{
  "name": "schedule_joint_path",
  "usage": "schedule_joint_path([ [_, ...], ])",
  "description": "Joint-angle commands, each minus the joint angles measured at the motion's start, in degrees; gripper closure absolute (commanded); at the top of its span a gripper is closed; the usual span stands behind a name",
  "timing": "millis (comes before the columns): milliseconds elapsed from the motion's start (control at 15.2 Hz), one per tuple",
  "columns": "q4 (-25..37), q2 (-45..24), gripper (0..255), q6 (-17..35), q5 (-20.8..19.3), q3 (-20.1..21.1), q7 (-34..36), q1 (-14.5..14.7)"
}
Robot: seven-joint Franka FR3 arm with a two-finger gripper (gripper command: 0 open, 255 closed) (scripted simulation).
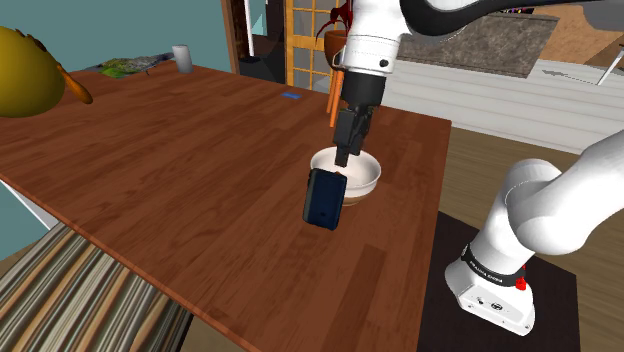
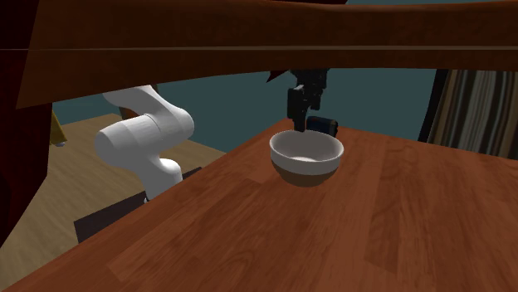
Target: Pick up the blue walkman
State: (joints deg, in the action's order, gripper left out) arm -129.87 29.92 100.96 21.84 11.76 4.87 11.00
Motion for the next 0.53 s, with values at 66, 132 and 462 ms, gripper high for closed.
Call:
schedule_joint_path([
  [66, 2.2, -2.9, 0, 1.6, 3.9, 1.7, 1.8, 1.8],
  [132, 2.8, -3.7, 0, 2.1, 4.9, 2.1, 2.2, 2.2],
  [462, -0.8, -3.9, 0, 5.7, 5.5, 2.6, 0.9, 2.4],
])
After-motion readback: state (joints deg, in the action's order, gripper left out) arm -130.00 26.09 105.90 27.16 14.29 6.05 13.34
